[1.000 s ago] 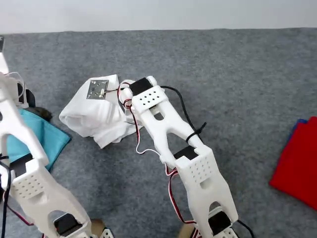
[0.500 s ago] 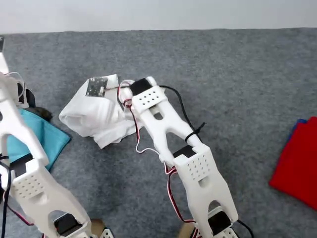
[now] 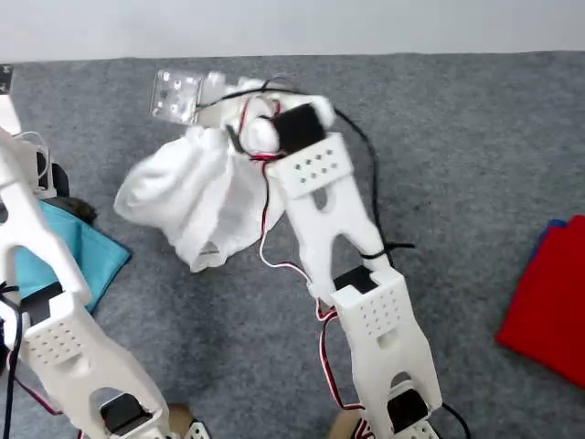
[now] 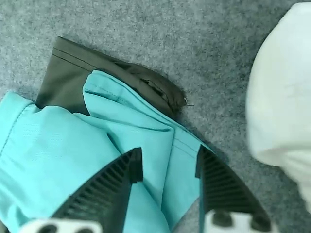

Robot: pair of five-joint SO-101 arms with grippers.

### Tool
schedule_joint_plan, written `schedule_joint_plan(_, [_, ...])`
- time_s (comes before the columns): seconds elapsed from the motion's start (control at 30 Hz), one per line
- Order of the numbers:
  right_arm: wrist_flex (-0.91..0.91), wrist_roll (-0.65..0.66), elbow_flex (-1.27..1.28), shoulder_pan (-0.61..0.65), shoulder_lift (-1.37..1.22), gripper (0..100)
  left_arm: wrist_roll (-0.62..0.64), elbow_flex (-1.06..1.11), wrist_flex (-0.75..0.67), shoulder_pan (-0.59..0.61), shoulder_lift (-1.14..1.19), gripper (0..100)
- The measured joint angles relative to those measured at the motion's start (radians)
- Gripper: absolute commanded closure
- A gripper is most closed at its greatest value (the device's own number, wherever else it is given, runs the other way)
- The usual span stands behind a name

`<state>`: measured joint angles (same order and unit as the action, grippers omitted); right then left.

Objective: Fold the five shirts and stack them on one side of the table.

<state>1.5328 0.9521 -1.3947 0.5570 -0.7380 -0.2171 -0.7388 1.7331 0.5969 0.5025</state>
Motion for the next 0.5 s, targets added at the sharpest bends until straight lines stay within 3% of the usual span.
schedule_joint_plan(0.2, [0.078, 0.055, -0.176, -0.023, 0.098, 98.7, 0.0, 0.0, 0.0, -0.018, 0.0, 82])
schedule_joint_plan(0.5, [0.201, 0.163, -0.212, -0.092, 0.336, 98.7, 0.0, 0.0, 0.0, -0.1, -0.175, 82])
